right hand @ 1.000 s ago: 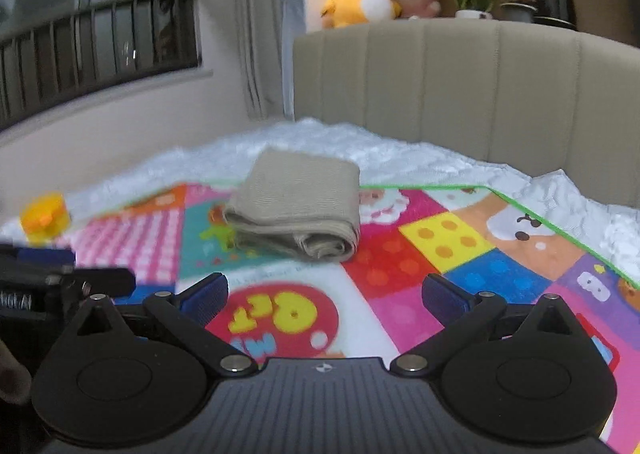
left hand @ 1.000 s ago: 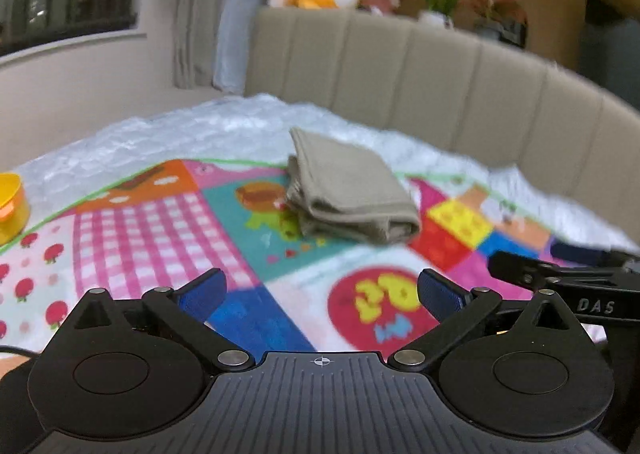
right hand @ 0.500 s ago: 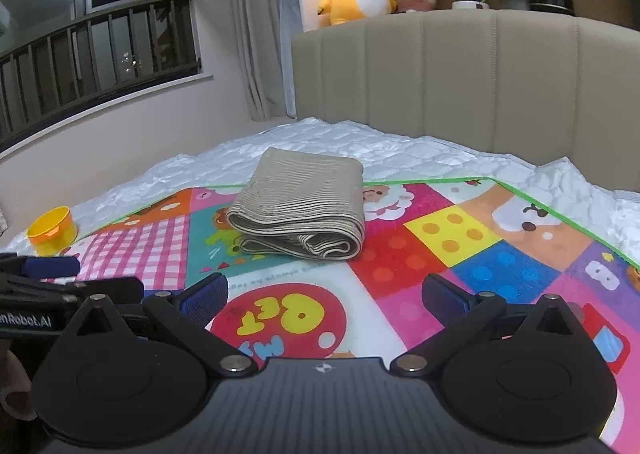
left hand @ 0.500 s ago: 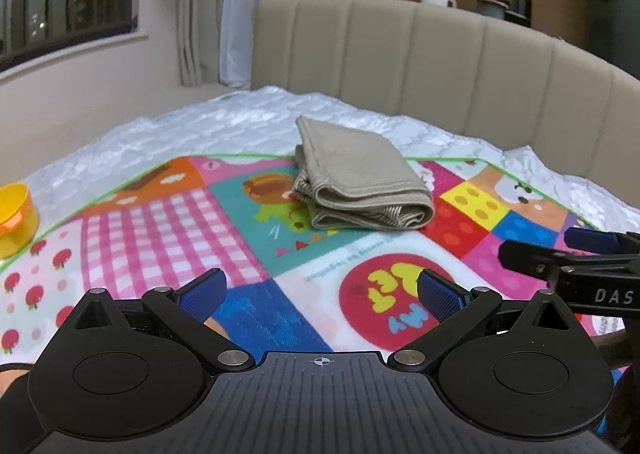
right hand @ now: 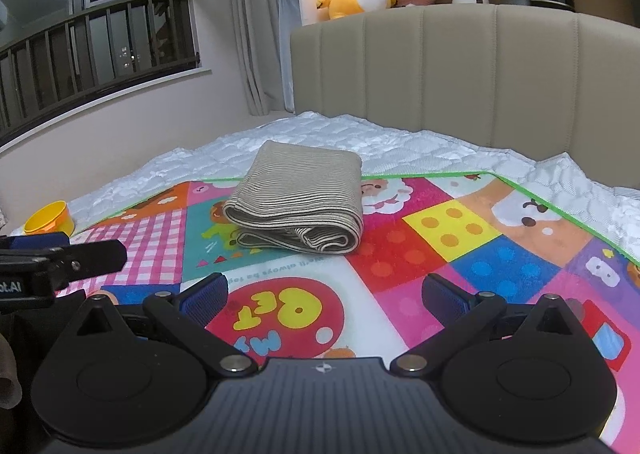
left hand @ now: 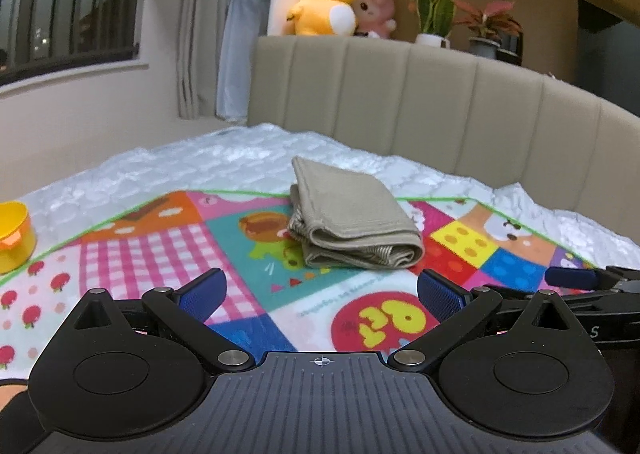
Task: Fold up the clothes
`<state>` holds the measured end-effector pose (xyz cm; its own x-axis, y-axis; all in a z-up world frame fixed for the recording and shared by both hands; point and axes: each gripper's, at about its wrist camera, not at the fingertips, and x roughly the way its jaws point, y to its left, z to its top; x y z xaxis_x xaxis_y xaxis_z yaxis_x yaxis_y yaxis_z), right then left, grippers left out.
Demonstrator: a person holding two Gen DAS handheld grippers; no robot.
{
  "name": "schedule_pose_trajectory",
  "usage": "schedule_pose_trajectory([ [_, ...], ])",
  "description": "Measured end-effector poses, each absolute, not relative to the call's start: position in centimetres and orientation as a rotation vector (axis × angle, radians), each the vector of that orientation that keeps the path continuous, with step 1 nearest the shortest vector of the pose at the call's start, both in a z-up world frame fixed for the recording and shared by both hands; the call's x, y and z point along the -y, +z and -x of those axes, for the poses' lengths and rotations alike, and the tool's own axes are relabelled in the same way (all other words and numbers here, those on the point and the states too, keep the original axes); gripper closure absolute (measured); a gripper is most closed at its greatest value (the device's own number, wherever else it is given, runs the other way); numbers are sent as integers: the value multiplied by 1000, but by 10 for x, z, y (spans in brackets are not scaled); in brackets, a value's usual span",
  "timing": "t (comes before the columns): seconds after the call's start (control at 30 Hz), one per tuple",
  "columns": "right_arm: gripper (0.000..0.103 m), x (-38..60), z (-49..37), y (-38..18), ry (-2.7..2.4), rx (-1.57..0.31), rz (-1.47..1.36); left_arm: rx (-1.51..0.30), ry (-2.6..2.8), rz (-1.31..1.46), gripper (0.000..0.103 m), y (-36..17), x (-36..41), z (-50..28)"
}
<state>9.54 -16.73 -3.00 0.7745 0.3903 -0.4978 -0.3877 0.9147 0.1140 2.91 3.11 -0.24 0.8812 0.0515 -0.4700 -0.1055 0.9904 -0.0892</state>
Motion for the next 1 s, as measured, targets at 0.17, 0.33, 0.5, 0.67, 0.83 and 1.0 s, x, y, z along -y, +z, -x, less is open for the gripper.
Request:
schedule_pose_trajectory([
  [0.17, 0, 167, -97, -31, 423, -550, -2, -524, 81, 113, 0, -7, -31, -33],
  [0.33, 0, 166, -98, -32, 421, -553, 3, -545, 86, 107, 0, -10, -30, -35],
  [0.5, 0, 166, -97, -32, 421, -551, 5, -556, 97, 110, 0, -10, -31, -36],
  [0.67, 0, 167, -97, -32, 421, -551, 3, -560, 101, 108, 0, -10, -30, -36],
  [0.83, 0, 167, -98, -32, 425, -555, 4, -563, 103, 108, 0, -10, -31, -37],
  [1.0, 0, 167, -98, -32, 425, -555, 3, -564, 107, 109, 0, -10, -32, -38],
])
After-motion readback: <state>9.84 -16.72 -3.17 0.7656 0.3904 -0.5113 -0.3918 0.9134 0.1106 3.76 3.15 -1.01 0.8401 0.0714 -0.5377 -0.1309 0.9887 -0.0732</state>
